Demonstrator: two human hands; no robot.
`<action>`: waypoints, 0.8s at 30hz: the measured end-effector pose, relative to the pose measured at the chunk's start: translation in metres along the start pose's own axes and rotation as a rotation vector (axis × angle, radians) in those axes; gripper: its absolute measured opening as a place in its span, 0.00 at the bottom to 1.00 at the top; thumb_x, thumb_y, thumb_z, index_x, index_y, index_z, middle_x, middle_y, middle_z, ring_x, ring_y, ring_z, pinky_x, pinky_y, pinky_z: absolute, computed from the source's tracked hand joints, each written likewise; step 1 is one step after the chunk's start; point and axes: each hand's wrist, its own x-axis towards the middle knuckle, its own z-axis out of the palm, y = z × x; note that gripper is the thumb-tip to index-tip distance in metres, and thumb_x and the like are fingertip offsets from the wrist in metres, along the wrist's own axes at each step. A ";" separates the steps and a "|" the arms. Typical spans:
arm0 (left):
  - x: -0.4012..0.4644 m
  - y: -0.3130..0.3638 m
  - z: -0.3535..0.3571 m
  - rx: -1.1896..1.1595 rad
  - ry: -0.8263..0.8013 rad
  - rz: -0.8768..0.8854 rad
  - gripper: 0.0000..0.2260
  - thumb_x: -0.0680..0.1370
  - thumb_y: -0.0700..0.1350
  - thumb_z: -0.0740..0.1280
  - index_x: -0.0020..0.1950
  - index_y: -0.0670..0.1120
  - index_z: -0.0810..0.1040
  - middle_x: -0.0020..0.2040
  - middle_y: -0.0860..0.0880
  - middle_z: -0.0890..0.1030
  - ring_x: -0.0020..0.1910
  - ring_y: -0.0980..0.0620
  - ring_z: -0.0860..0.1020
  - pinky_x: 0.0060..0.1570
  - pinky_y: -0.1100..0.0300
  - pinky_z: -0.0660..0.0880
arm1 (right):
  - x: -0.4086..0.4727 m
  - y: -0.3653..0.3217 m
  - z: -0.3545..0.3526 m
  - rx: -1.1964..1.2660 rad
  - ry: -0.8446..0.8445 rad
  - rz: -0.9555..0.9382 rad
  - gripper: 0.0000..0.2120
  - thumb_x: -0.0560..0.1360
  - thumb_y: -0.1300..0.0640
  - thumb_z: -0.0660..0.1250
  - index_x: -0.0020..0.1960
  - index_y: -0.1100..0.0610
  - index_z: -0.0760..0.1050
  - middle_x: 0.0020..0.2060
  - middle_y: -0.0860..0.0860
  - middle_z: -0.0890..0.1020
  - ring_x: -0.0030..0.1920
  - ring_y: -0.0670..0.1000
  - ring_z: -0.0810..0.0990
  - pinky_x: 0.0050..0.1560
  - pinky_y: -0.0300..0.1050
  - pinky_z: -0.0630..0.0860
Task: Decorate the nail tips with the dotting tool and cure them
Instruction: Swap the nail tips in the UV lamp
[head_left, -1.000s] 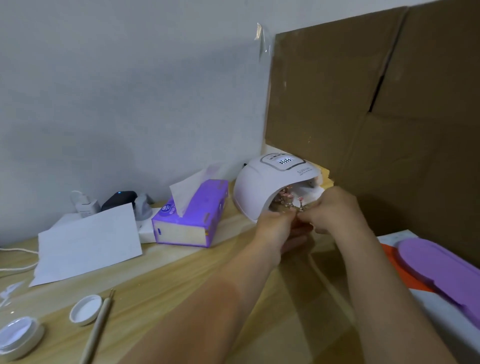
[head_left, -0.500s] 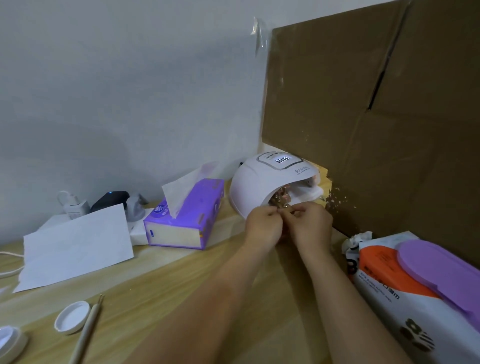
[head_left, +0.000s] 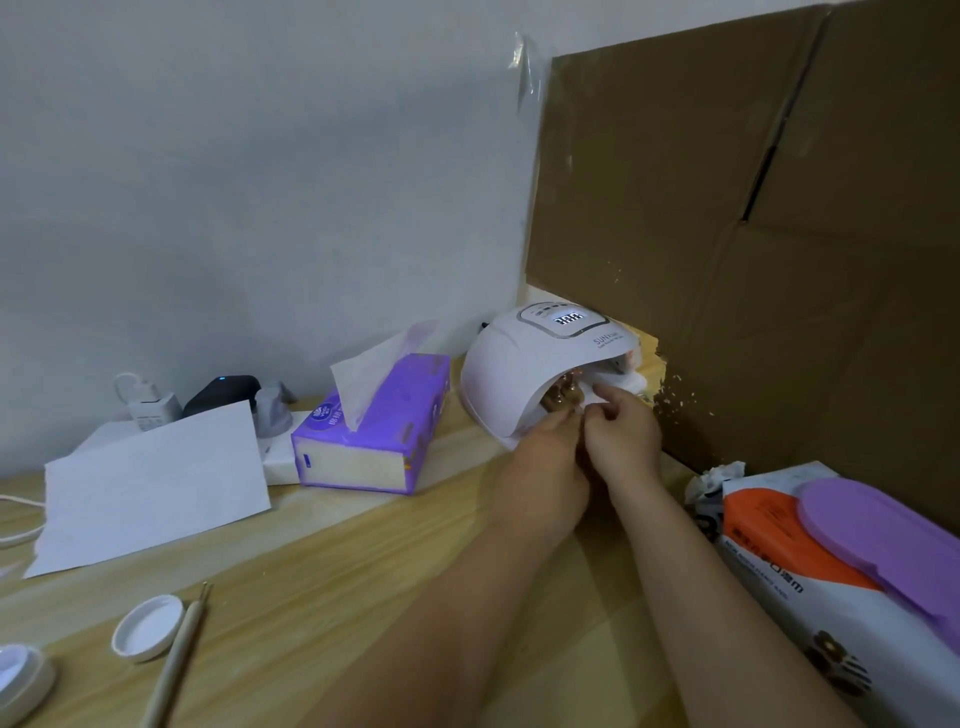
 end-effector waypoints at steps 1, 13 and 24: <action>0.000 0.000 0.000 0.017 -0.008 0.017 0.24 0.74 0.33 0.57 0.70 0.47 0.66 0.66 0.49 0.71 0.62 0.51 0.70 0.50 0.65 0.67 | 0.003 -0.002 0.002 -0.036 0.012 0.000 0.16 0.78 0.64 0.58 0.64 0.62 0.72 0.61 0.58 0.77 0.63 0.57 0.72 0.49 0.36 0.64; 0.001 -0.008 0.013 0.273 -0.102 -0.019 0.23 0.79 0.44 0.57 0.73 0.44 0.57 0.72 0.45 0.59 0.68 0.48 0.62 0.61 0.55 0.65 | 0.039 -0.013 0.015 -0.266 -0.104 0.103 0.13 0.74 0.53 0.65 0.56 0.58 0.75 0.53 0.58 0.79 0.54 0.60 0.76 0.44 0.44 0.68; 0.000 -0.009 0.011 0.297 -0.126 -0.059 0.26 0.78 0.40 0.58 0.74 0.44 0.52 0.75 0.44 0.52 0.73 0.48 0.54 0.66 0.55 0.60 | 0.042 -0.010 0.011 -0.287 -0.137 0.212 0.06 0.75 0.58 0.62 0.49 0.60 0.72 0.40 0.55 0.73 0.45 0.58 0.75 0.42 0.45 0.70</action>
